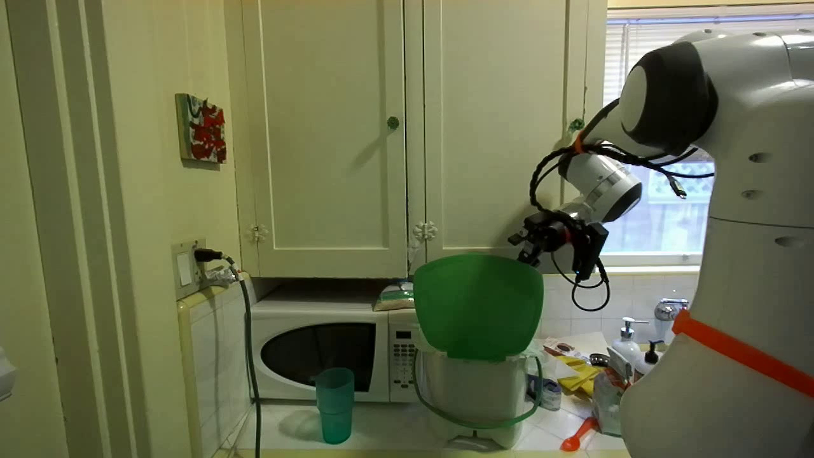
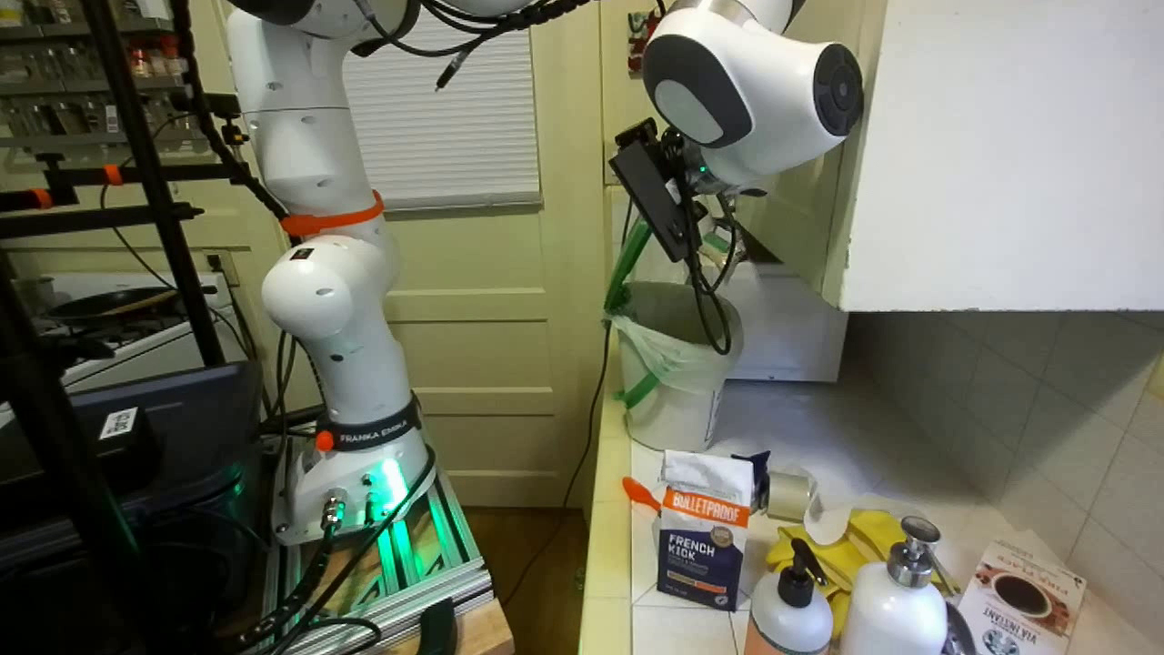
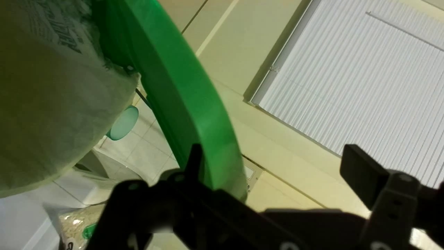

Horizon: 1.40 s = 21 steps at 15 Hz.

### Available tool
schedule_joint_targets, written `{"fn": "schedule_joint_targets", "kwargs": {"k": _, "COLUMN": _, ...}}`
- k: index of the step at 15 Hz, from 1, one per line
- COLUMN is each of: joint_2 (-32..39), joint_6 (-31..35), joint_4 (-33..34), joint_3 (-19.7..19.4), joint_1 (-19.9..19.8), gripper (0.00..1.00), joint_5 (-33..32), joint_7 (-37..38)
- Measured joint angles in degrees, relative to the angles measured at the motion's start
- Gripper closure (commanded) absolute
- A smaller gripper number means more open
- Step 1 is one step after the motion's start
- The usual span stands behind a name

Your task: Open the trash can

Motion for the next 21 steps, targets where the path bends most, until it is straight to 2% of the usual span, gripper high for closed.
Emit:
{"fn": "schedule_joint_targets", "kwargs": {"k": 13, "joint_2": -0.03, "joint_6": -2.24, "joint_4": -0.93, "joint_3": 1.36, "joint_1": 0.67, "gripper": 0.00, "joint_5": 0.32, "joint_7": 1.29}}
{"fn": "schedule_joint_targets", "kwargs": {"k": 21, "joint_2": -0.35, "joint_6": -3.74, "joint_4": -0.85, "joint_3": 1.52, "joint_1": 0.79, "gripper": 0.00, "joint_5": 3.30, "joint_7": 1.40}}
